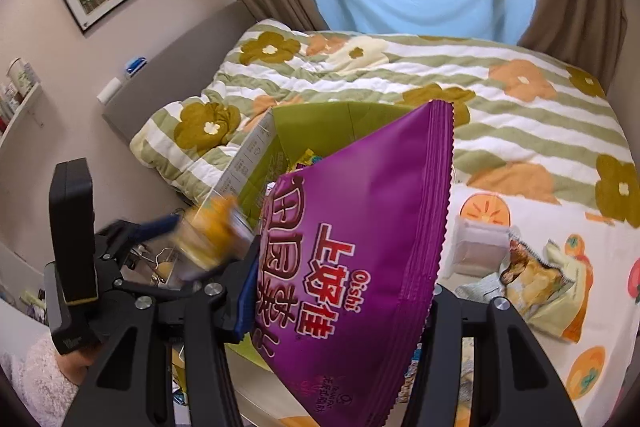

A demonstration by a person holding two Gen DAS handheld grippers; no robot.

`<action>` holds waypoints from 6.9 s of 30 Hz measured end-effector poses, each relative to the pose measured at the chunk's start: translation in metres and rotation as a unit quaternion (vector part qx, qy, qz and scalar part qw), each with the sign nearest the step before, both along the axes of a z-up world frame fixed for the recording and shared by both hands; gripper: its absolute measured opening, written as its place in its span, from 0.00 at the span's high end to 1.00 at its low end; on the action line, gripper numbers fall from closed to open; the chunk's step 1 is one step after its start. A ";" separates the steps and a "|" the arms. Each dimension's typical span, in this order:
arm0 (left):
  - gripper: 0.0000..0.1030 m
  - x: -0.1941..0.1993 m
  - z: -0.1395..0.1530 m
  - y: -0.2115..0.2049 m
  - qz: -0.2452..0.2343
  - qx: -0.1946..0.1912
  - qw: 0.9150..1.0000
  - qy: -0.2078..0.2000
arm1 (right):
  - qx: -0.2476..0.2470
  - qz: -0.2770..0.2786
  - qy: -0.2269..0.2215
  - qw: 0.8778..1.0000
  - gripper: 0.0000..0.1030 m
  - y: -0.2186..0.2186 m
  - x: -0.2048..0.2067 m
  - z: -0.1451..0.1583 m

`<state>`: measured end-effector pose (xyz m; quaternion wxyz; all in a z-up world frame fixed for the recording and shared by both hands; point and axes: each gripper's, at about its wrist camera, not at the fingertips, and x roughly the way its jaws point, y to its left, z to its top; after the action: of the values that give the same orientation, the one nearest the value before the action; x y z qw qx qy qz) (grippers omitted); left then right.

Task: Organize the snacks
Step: 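Carry the bags over the box and open both grippers to drop them inside, then move both open grippers back toward the last bags on the sheet, then grasp the cream-and-blue bag with the left gripper while the right grasps the potato chip bag, then carry both bags over the box and open both grippers to drop them inside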

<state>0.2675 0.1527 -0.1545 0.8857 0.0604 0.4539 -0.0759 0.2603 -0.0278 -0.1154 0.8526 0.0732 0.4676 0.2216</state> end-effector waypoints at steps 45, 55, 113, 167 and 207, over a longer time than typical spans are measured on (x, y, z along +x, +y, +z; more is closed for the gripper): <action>0.00 -0.036 0.044 0.000 0.043 -0.045 0.998 -0.024 | -0.039 -0.011 -0.035 0.999 0.01 -0.015 -0.023 0.025; 0.00 -0.048 0.061 -0.052 0.010 -0.054 0.997 -0.046 | -0.043 -0.110 -0.053 0.992 0.01 -0.079 -0.050 0.052; 0.00 -0.051 -0.140 -0.329 -0.117 0.222 0.965 0.078 | -0.011 0.083 0.063 0.994 0.01 -0.204 0.065 -0.125; 0.41 -0.060 -0.004 -0.283 -0.054 0.126 0.990 -0.037 | -0.027 0.106 -0.053 0.993 0.27 -0.229 0.043 -0.001; 0.18 0.166 -0.007 -0.011 -0.056 0.060 0.997 0.013 | -0.030 -0.033 0.002 0.999 0.27 -0.016 0.142 0.005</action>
<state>0.4331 0.1419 -0.1613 0.8688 0.1375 0.4653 -0.0992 0.4022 -0.0442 -0.1107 0.8604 0.0628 0.4729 0.1792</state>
